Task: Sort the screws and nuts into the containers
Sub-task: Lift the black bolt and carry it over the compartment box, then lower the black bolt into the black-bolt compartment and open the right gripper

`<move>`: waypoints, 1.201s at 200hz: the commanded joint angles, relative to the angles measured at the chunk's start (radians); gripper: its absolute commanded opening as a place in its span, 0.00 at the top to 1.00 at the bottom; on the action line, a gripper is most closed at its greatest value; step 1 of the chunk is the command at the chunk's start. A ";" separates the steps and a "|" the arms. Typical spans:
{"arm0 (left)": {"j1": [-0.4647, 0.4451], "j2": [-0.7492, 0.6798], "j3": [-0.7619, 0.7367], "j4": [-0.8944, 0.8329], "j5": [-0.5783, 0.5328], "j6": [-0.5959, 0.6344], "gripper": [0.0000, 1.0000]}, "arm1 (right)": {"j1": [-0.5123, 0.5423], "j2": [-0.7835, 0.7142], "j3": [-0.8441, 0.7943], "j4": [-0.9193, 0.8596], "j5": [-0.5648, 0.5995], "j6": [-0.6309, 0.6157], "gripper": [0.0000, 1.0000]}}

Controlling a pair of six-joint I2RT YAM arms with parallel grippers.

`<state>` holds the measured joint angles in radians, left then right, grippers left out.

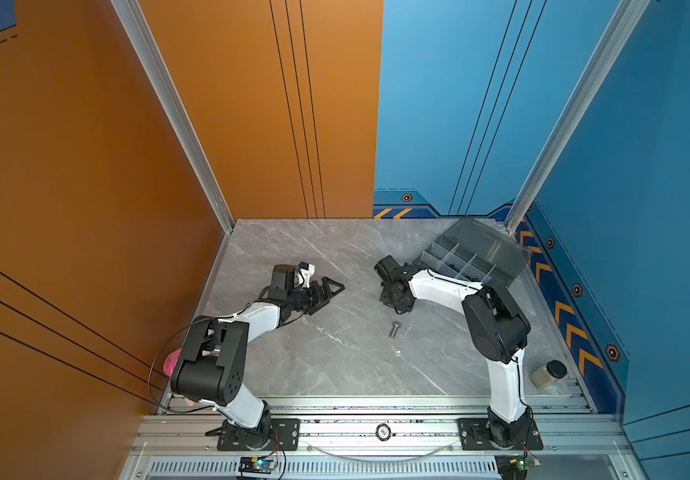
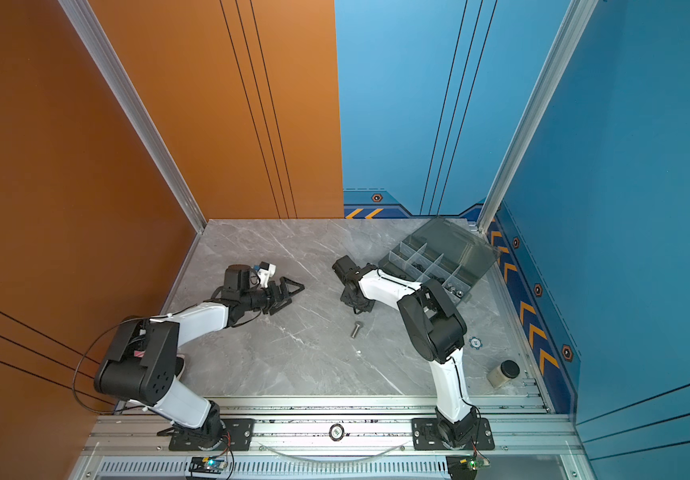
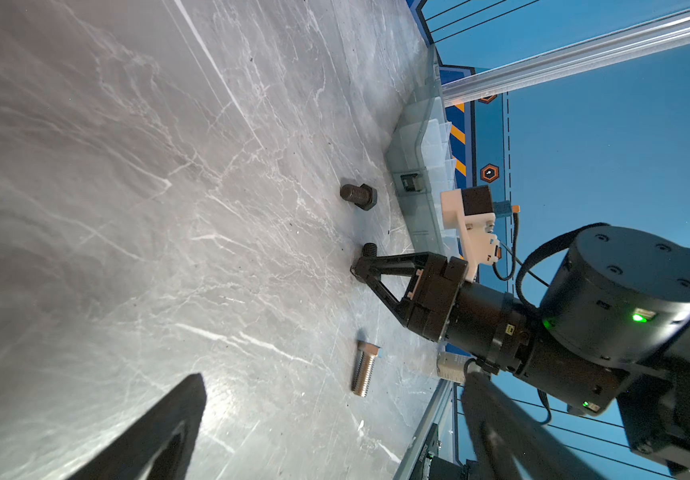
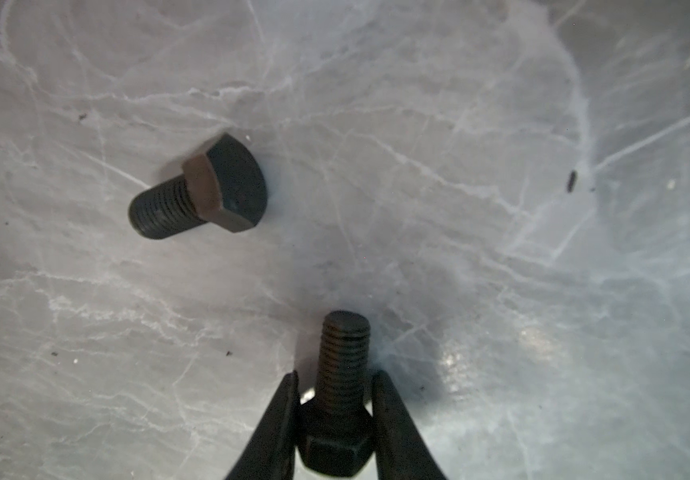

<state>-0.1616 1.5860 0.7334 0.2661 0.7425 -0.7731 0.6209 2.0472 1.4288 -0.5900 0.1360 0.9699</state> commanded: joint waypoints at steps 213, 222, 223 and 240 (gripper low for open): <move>0.012 -0.031 -0.011 0.005 0.008 -0.018 0.02 | -0.373 -0.060 0.354 -0.339 0.044 -0.833 1.00; 0.011 -0.031 -0.010 0.005 0.007 -0.020 0.02 | -0.372 -0.049 0.362 -0.340 0.063 -0.863 1.00; 0.011 -0.031 -0.011 0.005 0.006 -0.020 0.02 | -0.372 -0.047 0.362 -0.340 0.064 -0.865 1.00; 0.005 -0.031 -0.008 0.004 -0.001 -0.023 0.02 | -0.372 -0.025 0.399 -0.340 0.094 -0.901 1.00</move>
<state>-0.1516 1.5745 0.7330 0.2665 0.7452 -0.7876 0.2424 1.9984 1.7687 -0.8700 0.1387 0.1902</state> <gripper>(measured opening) 0.977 0.268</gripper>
